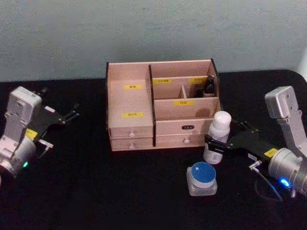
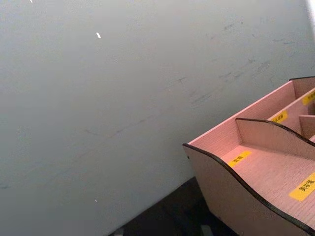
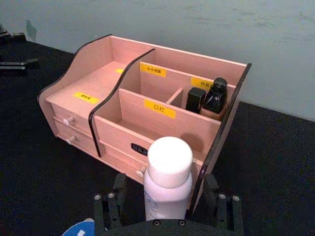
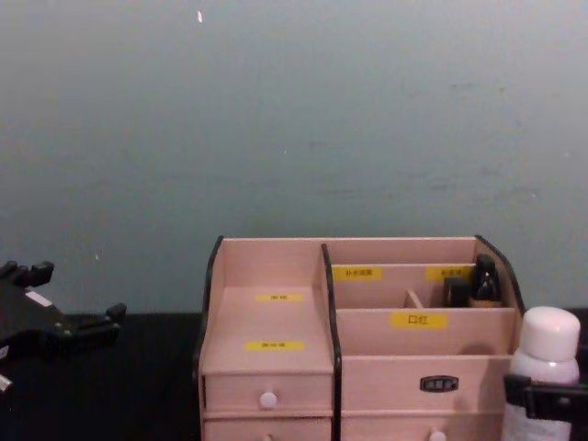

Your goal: Pick up the facial cleanser and watermelon frost from the table and place them into the tiered storage box.

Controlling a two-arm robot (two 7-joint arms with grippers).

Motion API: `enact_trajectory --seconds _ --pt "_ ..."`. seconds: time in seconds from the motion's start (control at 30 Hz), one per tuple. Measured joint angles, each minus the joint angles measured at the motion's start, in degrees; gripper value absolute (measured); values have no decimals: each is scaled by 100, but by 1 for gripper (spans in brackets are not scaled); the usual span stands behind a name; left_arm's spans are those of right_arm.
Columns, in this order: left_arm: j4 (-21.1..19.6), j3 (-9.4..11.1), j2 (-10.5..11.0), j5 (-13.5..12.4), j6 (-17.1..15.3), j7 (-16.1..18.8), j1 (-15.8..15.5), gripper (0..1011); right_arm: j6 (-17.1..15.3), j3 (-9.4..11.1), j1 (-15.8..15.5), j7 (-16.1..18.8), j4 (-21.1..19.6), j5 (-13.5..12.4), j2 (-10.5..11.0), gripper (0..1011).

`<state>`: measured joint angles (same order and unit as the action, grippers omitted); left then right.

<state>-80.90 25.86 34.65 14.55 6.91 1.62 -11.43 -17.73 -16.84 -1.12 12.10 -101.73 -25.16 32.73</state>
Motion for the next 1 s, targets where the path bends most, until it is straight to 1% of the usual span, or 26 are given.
enact_trajectory --seconds 0.3,0.63,1.0 --pt "0 0 0 0 0 0 0 1001 -192 53 44 57 61 81 -161 1000" --pt "0 0 0 0 0 0 0 1001 -238 131 82 97 181 212 -326 1000" --pt "0 0 0 0 0 0 0 1001 -237 158 142 221 274 360 -436 1000"
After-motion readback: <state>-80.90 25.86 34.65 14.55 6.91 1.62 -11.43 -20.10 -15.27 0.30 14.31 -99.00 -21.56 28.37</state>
